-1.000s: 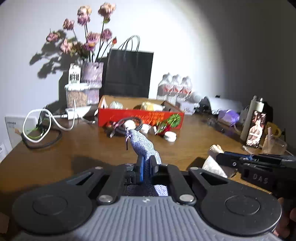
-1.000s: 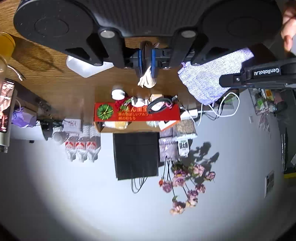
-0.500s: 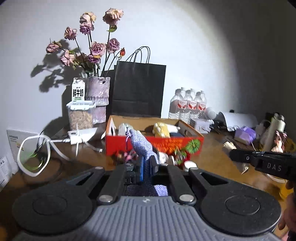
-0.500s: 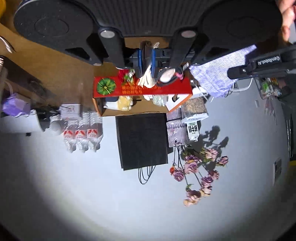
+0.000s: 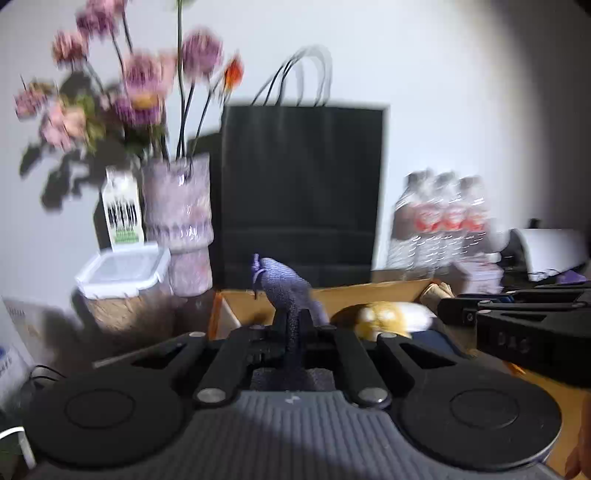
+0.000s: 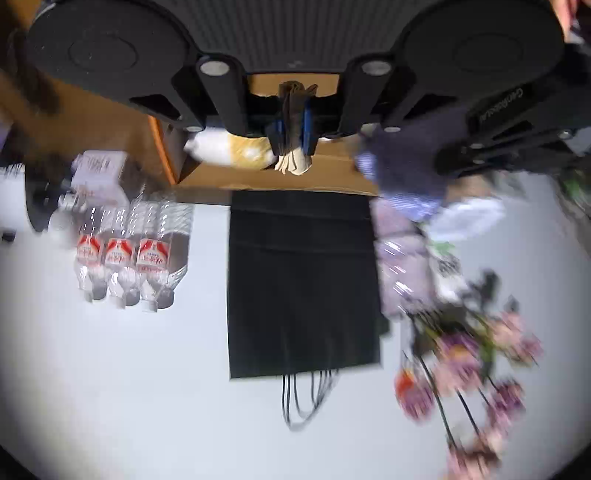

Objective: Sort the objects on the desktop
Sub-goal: 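Carry the pouch and beige item into the box and release both, then move the right gripper to the white plastic container and grasp it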

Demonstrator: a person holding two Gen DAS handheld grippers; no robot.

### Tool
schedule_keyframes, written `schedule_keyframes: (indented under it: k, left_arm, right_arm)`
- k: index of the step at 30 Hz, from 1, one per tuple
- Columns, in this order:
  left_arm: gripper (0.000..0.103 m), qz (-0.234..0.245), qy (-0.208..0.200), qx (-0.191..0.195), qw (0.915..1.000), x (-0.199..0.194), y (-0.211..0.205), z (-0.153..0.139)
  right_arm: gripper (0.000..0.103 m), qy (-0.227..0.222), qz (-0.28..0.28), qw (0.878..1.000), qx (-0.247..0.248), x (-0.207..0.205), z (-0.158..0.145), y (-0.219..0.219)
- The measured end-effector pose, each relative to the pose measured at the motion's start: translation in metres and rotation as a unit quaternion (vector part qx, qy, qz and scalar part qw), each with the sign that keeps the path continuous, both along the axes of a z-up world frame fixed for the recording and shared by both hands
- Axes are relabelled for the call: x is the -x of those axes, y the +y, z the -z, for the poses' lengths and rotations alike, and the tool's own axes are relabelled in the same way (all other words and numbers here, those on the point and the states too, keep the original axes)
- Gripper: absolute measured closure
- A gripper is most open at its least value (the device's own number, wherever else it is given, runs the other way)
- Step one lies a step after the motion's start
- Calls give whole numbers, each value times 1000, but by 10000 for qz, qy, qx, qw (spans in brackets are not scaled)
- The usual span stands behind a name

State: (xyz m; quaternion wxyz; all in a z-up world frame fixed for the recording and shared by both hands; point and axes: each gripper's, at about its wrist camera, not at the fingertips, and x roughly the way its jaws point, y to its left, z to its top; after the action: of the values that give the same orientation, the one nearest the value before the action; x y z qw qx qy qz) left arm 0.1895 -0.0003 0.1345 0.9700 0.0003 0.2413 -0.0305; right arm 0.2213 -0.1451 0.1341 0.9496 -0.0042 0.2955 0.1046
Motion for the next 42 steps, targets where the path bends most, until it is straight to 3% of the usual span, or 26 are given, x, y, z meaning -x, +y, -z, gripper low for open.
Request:
schedule_keyframes:
  k: [6, 10, 13, 16, 20, 23, 26, 31, 34, 39, 42]
  left_arm:
    - [96, -128, 1280, 549, 9902, -104, 14, 36]
    - [95, -319, 1683, 448, 9842, -141, 23, 54]
    - [85, -148, 1877, 231, 9818, -151, 20, 62]
    - [61, -114, 1749, -194, 9843, -148, 17, 62]
    - [43, -107, 1564, -38, 9876, -137, 25, 47]
    - [40, -151, 1458, -64, 9892, -122, 27, 32]
    - [34, -182, 1362, -170, 9904, -113, 24, 17]
    - [26, -251, 1251, -281, 9914, -92, 15, -5]
    - [21, -255, 1193, -335, 9920, -77, 11, -13]
    - [16, -351, 1196, -542, 9907, -52, 1, -13]
    - [16, -392, 1139, -421, 9918, -34, -2, -10]
  right_arm:
    - [94, 1475, 191, 9884, -296, -102, 37, 15]
    - [93, 1848, 130, 9824, -237, -131, 57, 25]
    - [83, 2159, 107, 9756, -391, -145, 72, 21]
    - [72, 2202, 152, 9724, -758, -146, 74, 12]
    - [70, 2154, 209, 9717, -950, -137, 61, 6]
    - [68, 1952, 300, 9769, -817, -122, 42, 3]
    - [56, 1762, 386, 9810, -717, -105, 24, -2]
    - [53, 1554, 425, 9860, -421, -73, 8, -8]
    - [47, 1412, 398, 9888, -288, -54, 3, -15]
    - [45, 1283, 485, 9904, -195, -27, 5, -23]
    - [44, 1056, 395, 9932, -294, 3, 9, -23]
